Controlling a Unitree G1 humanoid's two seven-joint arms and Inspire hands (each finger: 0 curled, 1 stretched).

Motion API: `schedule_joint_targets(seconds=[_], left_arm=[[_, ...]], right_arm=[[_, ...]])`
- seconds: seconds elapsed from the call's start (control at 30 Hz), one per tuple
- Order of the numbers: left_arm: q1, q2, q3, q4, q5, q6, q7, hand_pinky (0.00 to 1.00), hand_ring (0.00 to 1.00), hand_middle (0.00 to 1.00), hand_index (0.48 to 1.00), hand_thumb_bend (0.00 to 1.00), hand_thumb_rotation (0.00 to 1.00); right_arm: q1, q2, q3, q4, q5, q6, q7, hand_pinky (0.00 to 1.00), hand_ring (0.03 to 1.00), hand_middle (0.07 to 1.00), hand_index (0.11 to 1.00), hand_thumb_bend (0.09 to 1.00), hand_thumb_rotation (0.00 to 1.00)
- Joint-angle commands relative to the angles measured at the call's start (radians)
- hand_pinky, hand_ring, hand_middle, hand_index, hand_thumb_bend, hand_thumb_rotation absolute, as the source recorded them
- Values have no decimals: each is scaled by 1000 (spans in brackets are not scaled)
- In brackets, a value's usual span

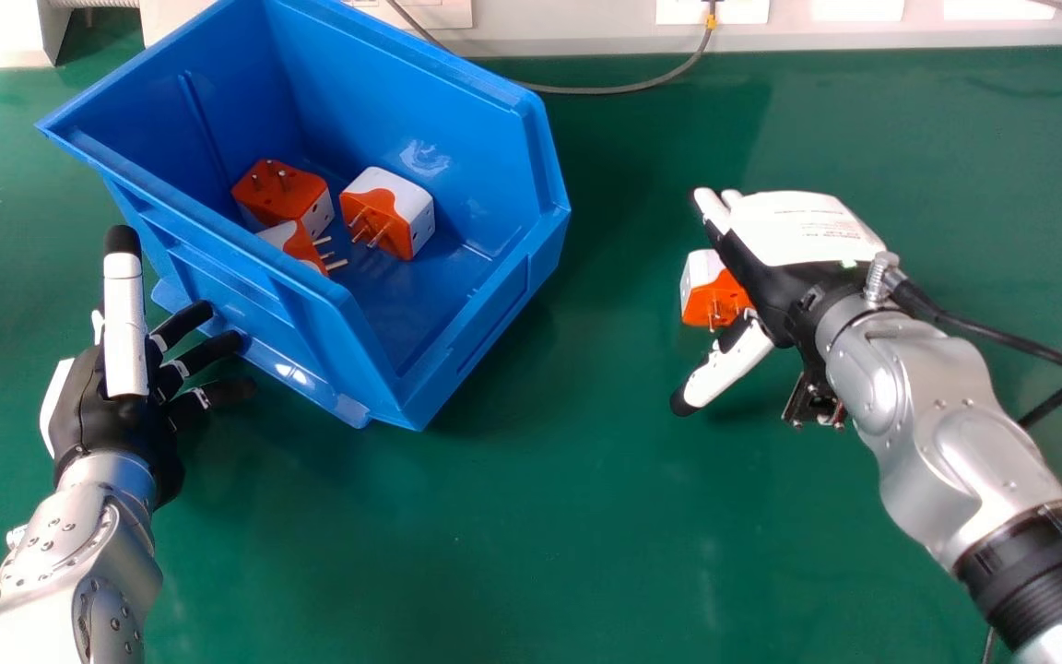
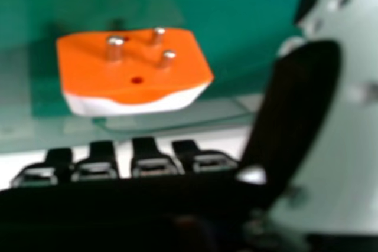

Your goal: Pick all objects and put in blue box

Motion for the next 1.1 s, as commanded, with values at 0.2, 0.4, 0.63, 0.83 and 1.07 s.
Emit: schedule_joint_targets(seconds=[0.2,0.4,0.63,0.83,1.07], left_arm=[[24,-5,-1,12,7,28,8,631,726,833,878,866,935],[18,-3,1,23,4,24,5,630,725,832,878,865,935],[16,0,3,36,5,13,-1,633,723,832,878,865,935],[16,2,2,35,5,15,-1,634,723,832,877,865,935],[7,4,3,59,6,1,-4,632,722,832,878,865,935]], right_arm=[[-98,10,14,-2,54,149,241,1000,1000,1000,989,1000,260],[-76,-12,2,-69,58,181,226,917,933,967,953,989,165],[-79,-3,6,-49,71,212,204,449,529,648,896,984,54],[-85,-21,22,-78,64,226,208,372,471,613,872,960,34],[-47,-35,15,-87,68,135,44,341,441,563,751,748,17]])
